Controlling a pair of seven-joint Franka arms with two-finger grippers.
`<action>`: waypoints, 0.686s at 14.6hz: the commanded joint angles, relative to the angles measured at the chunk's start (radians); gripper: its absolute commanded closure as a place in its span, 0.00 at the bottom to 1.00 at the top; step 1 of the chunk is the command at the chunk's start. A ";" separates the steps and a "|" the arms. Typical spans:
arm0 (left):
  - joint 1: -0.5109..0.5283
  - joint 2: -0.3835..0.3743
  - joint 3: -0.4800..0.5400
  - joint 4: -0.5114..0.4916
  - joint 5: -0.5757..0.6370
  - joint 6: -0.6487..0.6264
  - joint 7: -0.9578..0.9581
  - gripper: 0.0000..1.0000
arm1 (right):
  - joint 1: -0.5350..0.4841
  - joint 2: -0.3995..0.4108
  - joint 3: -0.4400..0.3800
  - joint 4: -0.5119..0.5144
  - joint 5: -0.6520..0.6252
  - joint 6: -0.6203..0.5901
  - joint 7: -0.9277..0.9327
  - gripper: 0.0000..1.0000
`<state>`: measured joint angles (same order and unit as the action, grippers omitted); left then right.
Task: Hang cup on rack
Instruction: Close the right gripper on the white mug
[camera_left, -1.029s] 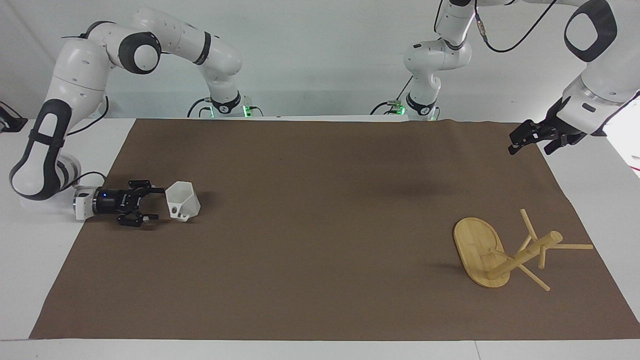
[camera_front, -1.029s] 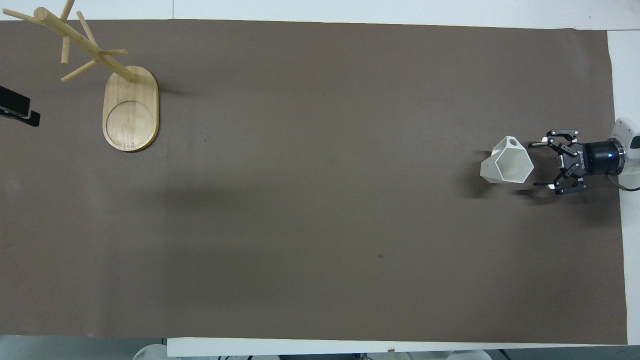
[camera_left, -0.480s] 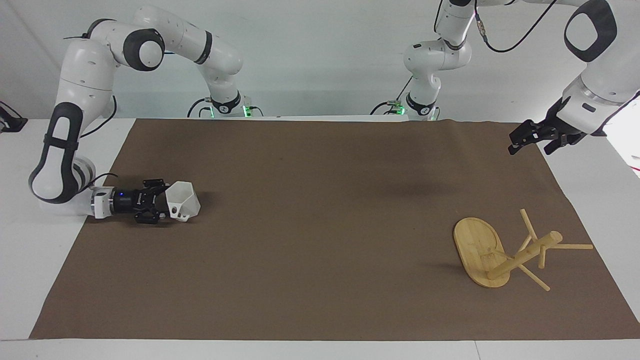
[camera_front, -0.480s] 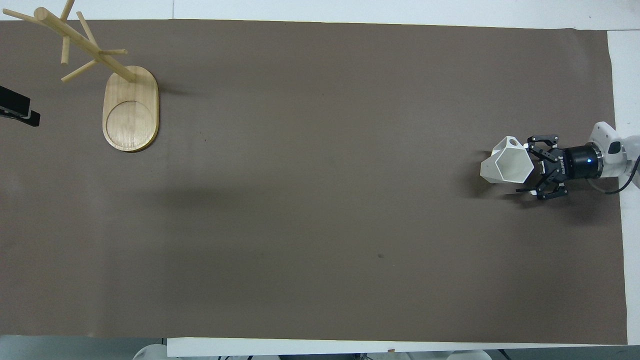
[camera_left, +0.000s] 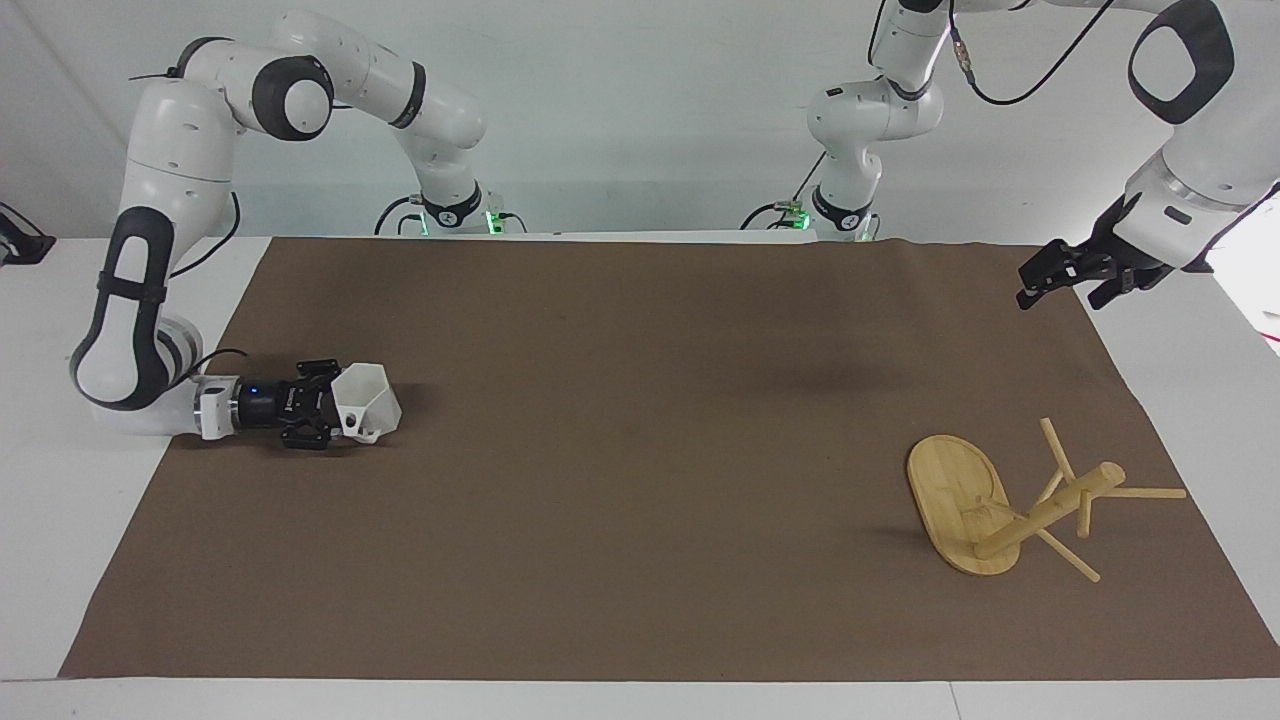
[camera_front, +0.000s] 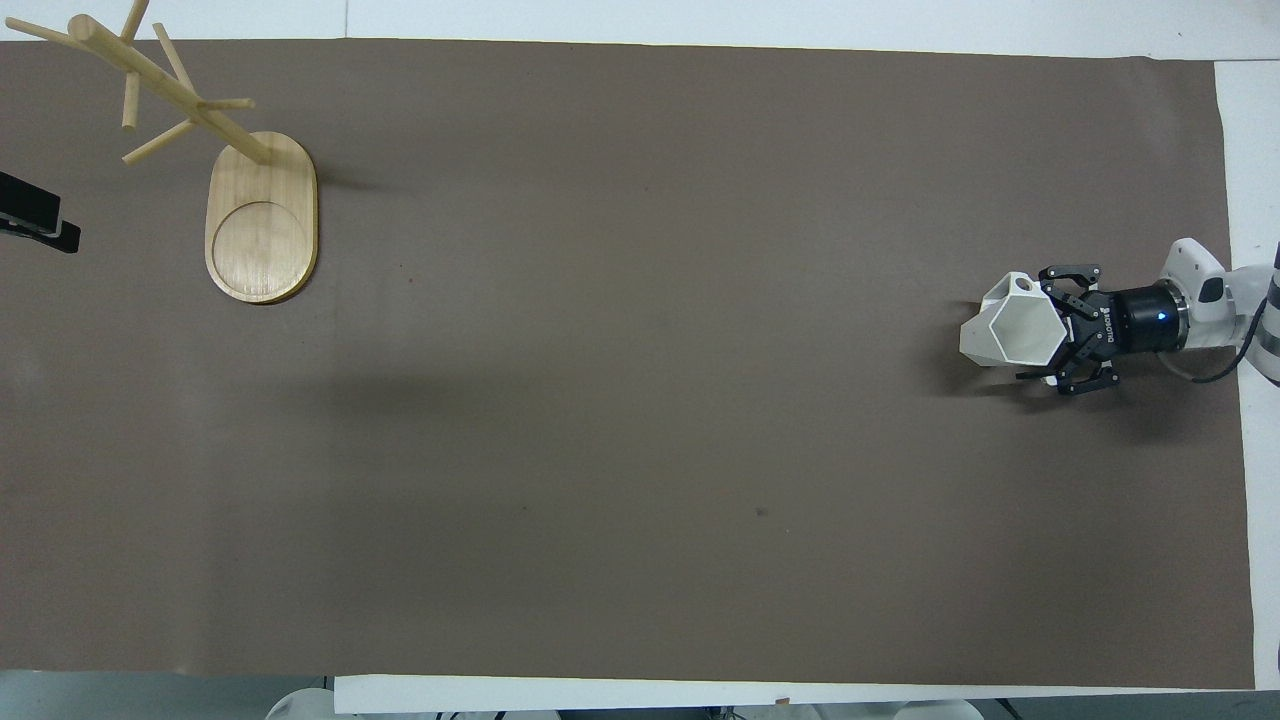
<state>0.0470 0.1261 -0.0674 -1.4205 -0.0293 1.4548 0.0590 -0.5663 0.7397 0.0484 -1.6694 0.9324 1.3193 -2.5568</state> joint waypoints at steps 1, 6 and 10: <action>0.016 -0.025 -0.015 -0.026 0.019 0.002 -0.008 0.00 | 0.000 -0.040 0.002 -0.069 0.028 0.034 -0.033 0.00; 0.005 -0.025 -0.015 -0.026 0.019 0.003 -0.010 0.00 | 0.022 -0.048 0.001 -0.101 0.028 0.043 -0.046 0.00; 0.005 -0.025 -0.015 -0.026 0.019 0.006 -0.008 0.00 | 0.057 -0.048 0.001 -0.090 0.048 0.043 -0.043 0.49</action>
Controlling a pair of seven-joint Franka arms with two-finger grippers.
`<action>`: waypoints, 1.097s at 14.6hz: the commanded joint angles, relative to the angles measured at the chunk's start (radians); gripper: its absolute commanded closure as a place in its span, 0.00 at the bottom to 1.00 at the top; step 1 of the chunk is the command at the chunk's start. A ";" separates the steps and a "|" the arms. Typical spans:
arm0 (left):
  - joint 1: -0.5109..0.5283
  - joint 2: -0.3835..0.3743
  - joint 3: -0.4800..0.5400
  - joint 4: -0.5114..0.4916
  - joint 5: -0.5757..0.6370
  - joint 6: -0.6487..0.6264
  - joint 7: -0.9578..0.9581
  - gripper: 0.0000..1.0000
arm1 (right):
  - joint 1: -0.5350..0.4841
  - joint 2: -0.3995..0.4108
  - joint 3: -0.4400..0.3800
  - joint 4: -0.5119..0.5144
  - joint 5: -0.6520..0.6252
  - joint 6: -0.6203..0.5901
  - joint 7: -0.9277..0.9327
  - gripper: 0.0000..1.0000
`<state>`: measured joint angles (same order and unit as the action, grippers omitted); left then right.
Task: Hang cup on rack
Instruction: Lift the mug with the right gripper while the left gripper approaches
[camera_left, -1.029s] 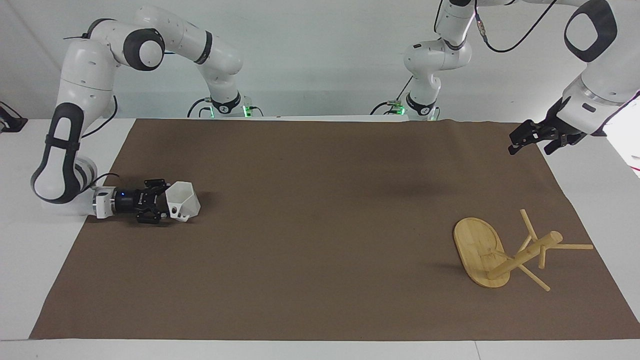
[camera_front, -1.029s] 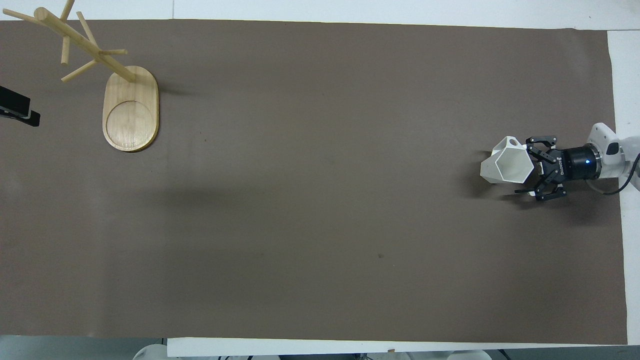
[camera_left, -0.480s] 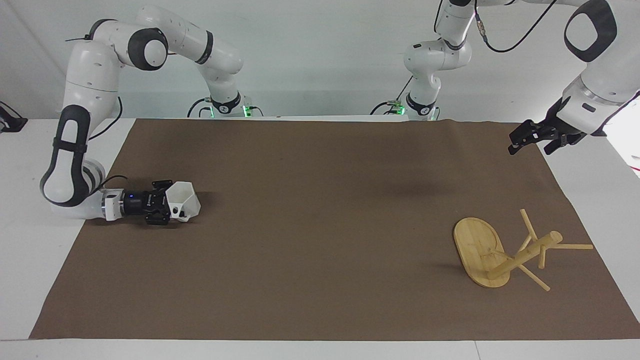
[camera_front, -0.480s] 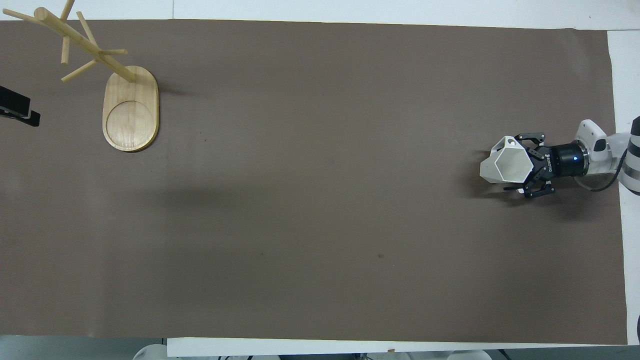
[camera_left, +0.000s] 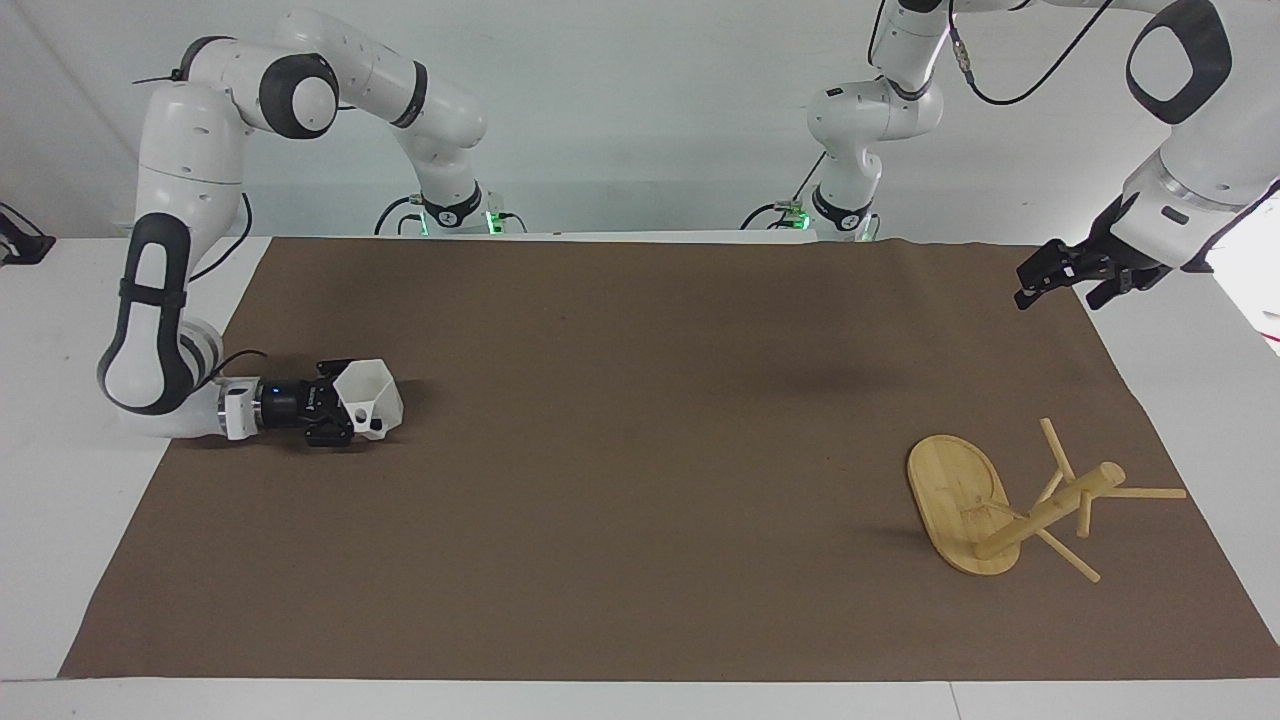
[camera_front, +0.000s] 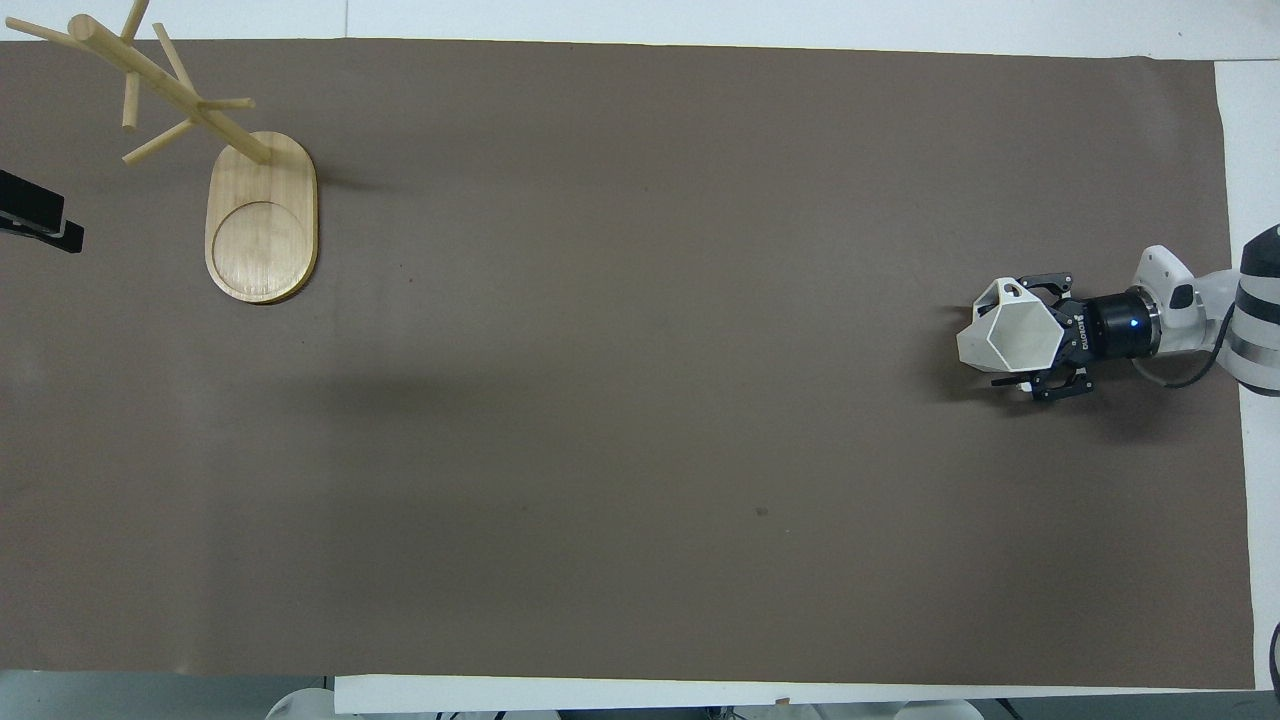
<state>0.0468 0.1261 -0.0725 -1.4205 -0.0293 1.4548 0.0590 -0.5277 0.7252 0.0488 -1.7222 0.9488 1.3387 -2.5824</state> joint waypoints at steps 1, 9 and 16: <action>0.007 -0.025 -0.010 -0.026 0.019 0.006 -0.008 0.00 | 0.023 -0.033 0.000 -0.036 0.031 0.025 -0.015 0.62; 0.004 -0.025 -0.010 -0.023 0.019 0.006 -0.024 0.00 | 0.374 -0.231 0.002 -0.046 0.273 0.193 0.293 0.73; -0.244 -0.011 -0.021 -0.018 0.037 0.136 -0.526 0.00 | 0.788 -0.251 0.002 -0.046 0.645 0.630 0.496 0.73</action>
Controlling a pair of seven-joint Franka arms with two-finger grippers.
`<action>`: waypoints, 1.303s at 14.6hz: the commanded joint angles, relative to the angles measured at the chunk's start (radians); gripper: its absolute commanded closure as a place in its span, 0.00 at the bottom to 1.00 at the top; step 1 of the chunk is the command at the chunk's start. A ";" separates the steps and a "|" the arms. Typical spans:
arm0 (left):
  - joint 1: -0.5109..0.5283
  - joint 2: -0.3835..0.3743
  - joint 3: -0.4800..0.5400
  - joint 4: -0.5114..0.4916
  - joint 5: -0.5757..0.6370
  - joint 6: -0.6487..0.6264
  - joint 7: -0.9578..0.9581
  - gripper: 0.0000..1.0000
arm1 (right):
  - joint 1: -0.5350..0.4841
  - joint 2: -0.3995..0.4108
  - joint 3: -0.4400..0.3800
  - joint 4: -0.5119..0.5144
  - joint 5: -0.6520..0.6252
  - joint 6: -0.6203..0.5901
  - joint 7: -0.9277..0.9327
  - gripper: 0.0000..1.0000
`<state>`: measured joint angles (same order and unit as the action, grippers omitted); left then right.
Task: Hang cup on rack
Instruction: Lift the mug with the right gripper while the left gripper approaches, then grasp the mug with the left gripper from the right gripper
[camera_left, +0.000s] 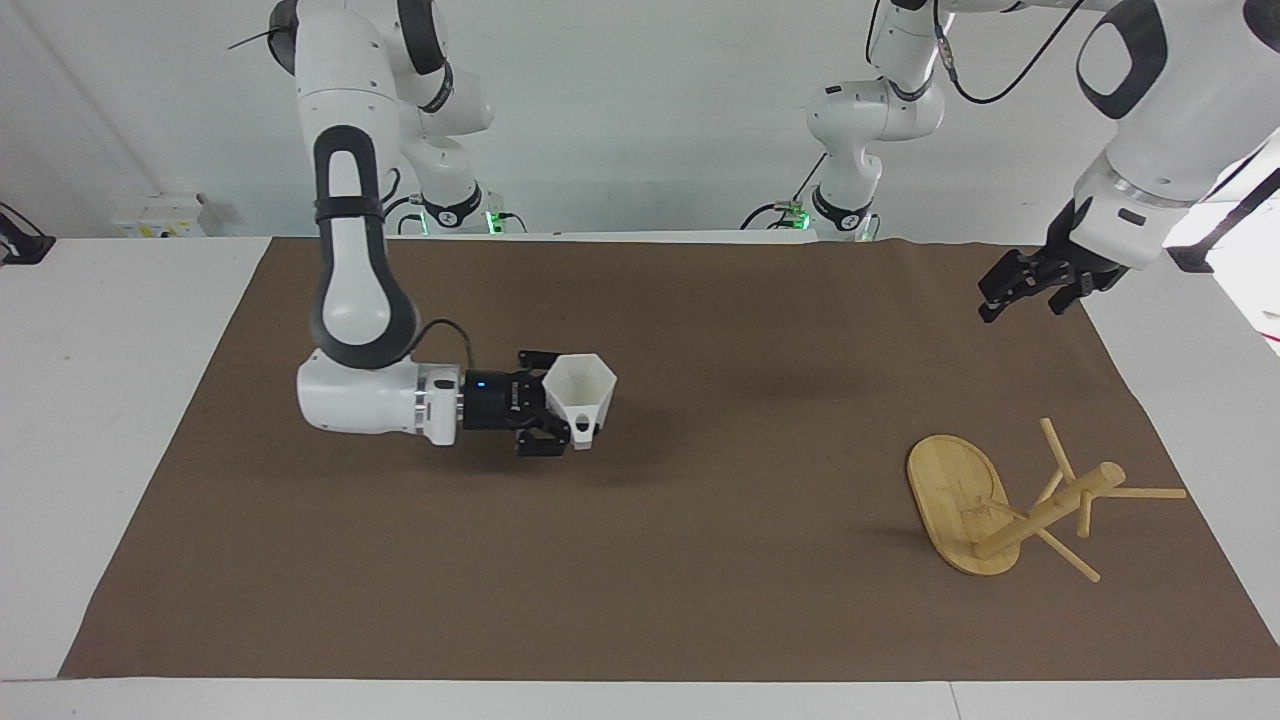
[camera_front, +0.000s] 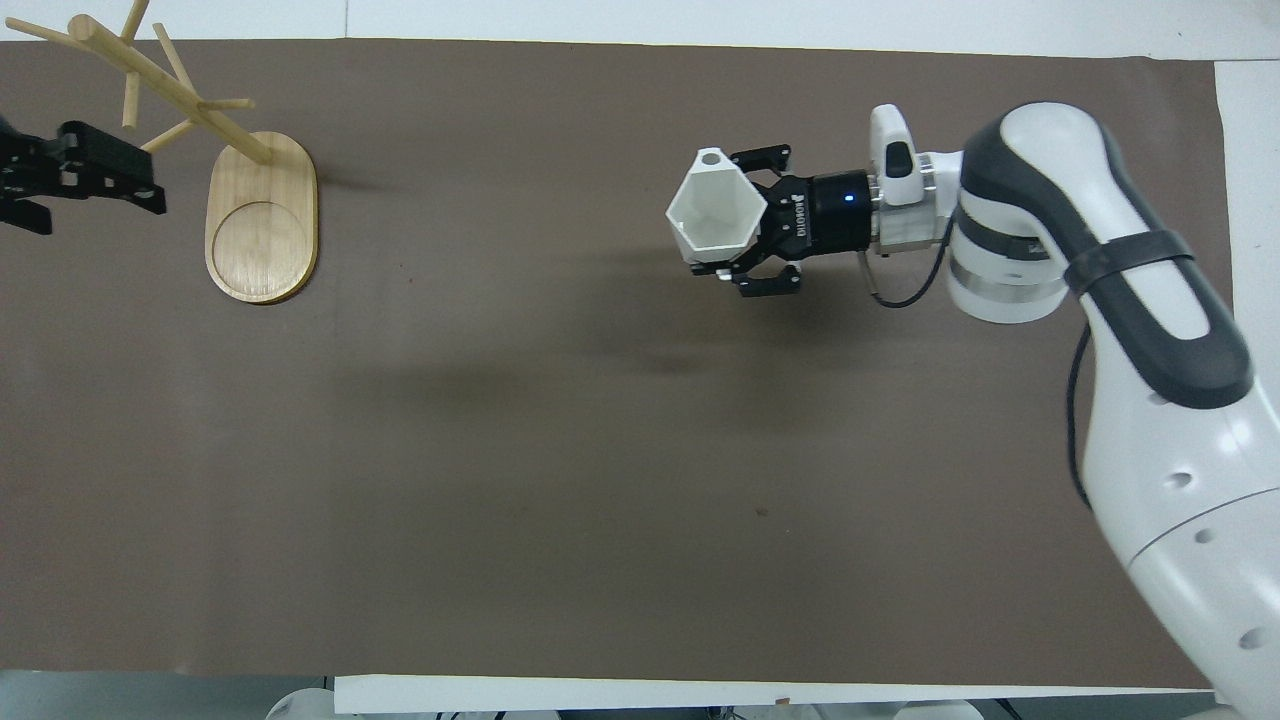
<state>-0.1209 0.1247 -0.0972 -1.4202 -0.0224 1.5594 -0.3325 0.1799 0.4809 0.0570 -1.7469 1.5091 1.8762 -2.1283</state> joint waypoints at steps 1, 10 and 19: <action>-0.116 -0.008 0.004 -0.019 0.033 0.034 -0.202 0.00 | 0.125 -0.005 -0.006 -0.019 0.118 0.142 0.056 0.73; -0.341 0.084 0.004 -0.031 0.044 0.062 -0.700 0.00 | 0.282 -0.001 -0.008 -0.019 0.257 0.317 0.051 0.74; -0.359 0.099 -0.002 -0.190 0.039 0.275 -0.729 0.62 | 0.282 -0.001 -0.008 -0.019 0.257 0.331 0.051 0.74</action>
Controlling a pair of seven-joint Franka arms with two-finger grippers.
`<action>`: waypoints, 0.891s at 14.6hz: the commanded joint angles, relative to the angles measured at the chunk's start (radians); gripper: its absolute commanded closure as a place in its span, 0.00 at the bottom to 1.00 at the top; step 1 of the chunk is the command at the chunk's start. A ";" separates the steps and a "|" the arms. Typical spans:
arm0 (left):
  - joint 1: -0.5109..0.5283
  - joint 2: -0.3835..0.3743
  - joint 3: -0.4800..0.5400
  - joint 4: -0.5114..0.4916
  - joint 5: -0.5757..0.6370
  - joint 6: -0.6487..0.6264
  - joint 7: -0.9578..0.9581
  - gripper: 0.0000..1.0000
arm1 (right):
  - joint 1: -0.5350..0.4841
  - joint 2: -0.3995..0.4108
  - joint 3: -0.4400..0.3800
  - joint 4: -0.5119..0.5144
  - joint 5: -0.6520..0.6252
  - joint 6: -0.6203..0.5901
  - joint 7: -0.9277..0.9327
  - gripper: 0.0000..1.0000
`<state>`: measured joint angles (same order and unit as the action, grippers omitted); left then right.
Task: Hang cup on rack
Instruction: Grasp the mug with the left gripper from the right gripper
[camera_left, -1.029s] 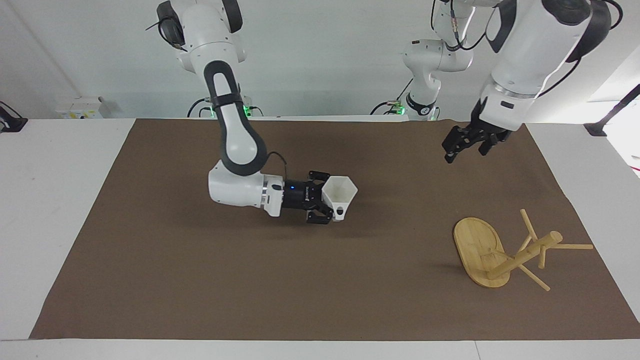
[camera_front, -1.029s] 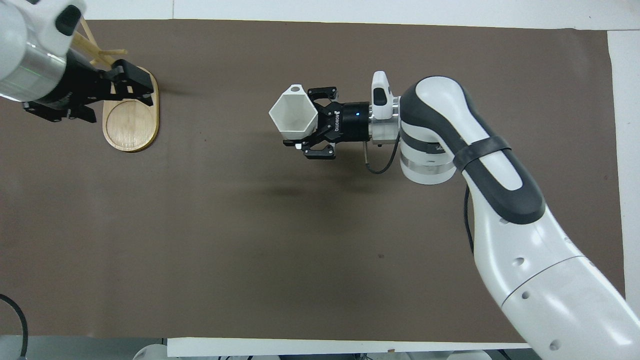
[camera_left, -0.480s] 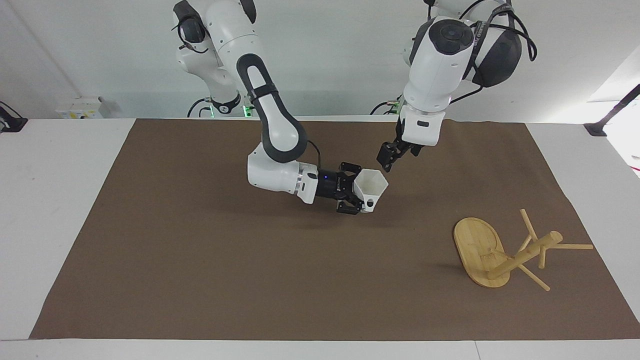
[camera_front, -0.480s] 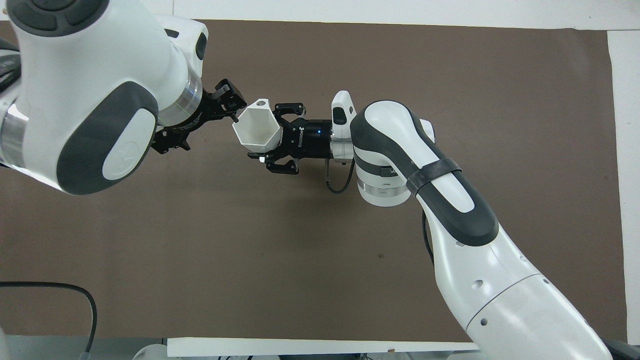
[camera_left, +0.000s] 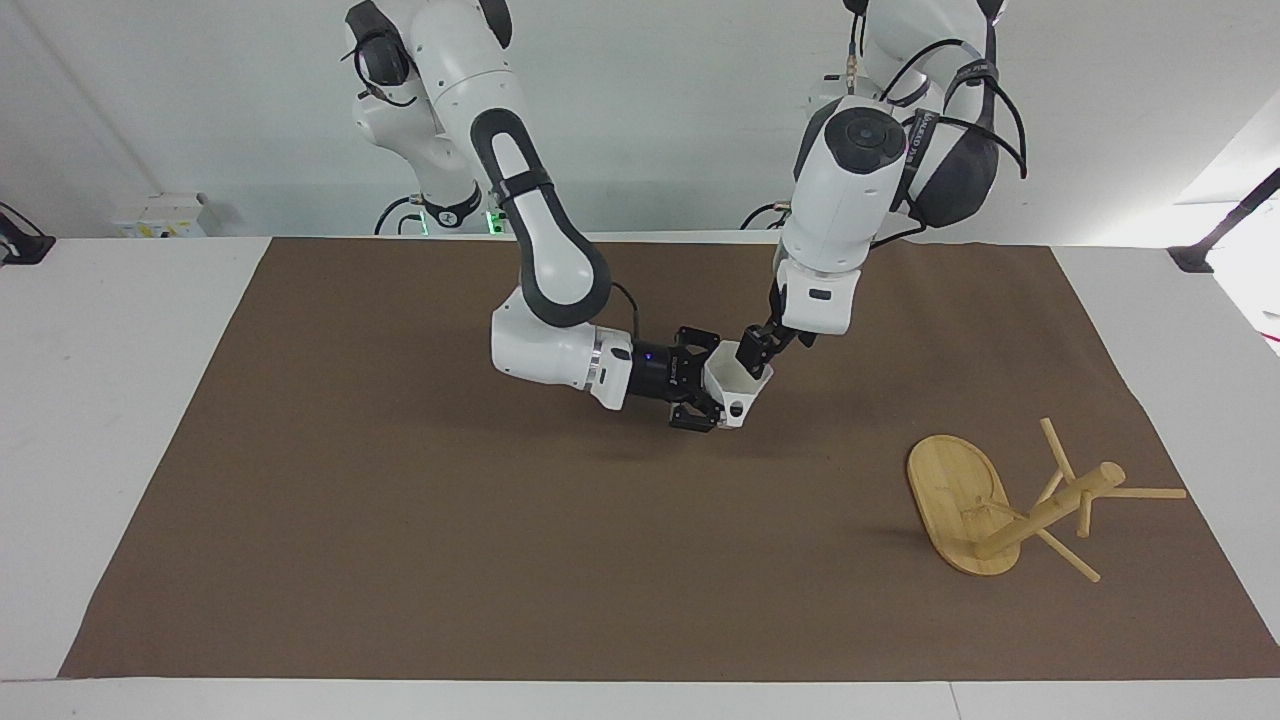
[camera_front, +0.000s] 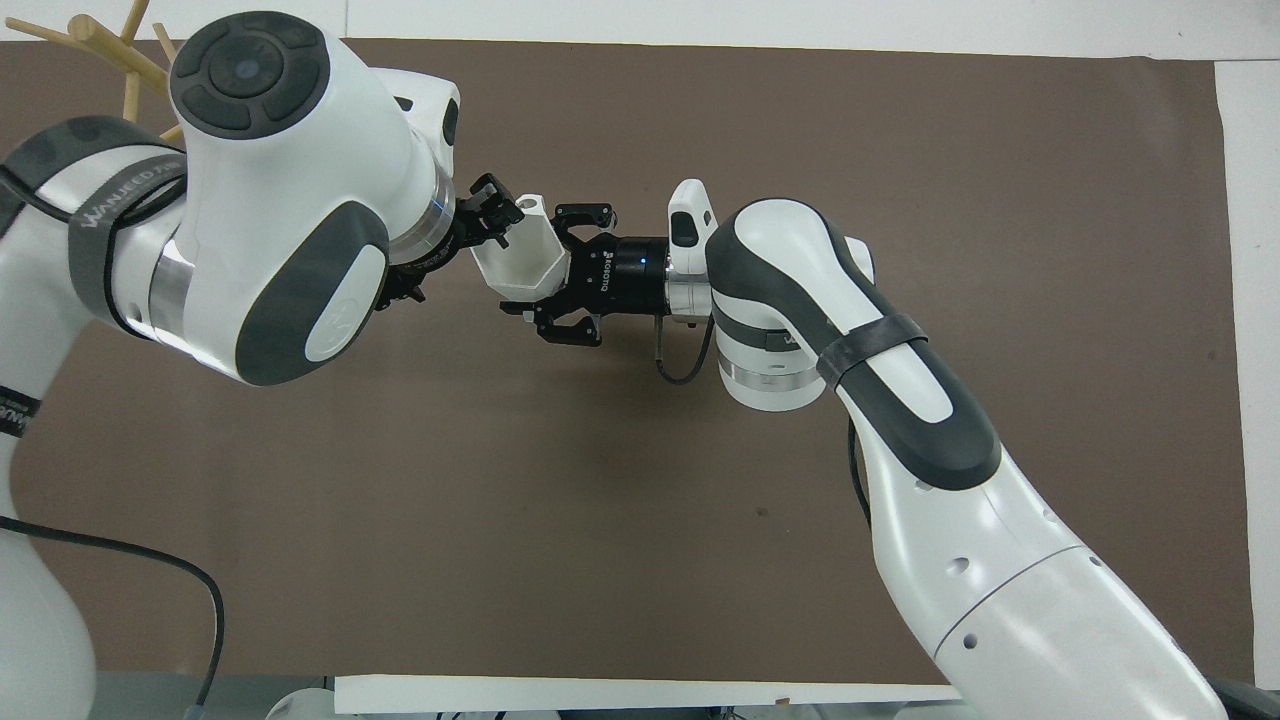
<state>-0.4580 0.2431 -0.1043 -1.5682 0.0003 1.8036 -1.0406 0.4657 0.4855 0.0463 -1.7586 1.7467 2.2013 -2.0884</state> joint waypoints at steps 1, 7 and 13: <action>-0.040 -0.028 0.005 -0.070 0.017 0.037 -0.013 1.00 | -0.004 -0.004 0.003 -0.007 0.019 0.006 0.011 0.74; -0.045 -0.028 0.003 -0.076 0.014 0.065 -0.013 1.00 | -0.004 -0.004 0.003 -0.007 0.019 0.008 0.011 0.72; -0.036 -0.019 0.011 -0.056 0.029 0.080 -0.010 1.00 | -0.073 -0.015 0.001 -0.010 -0.001 -0.018 -0.021 0.00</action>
<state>-0.4958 0.2416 -0.1063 -1.6087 0.0058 1.8669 -1.0386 0.4524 0.4845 0.0421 -1.7562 1.7464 2.1998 -2.0910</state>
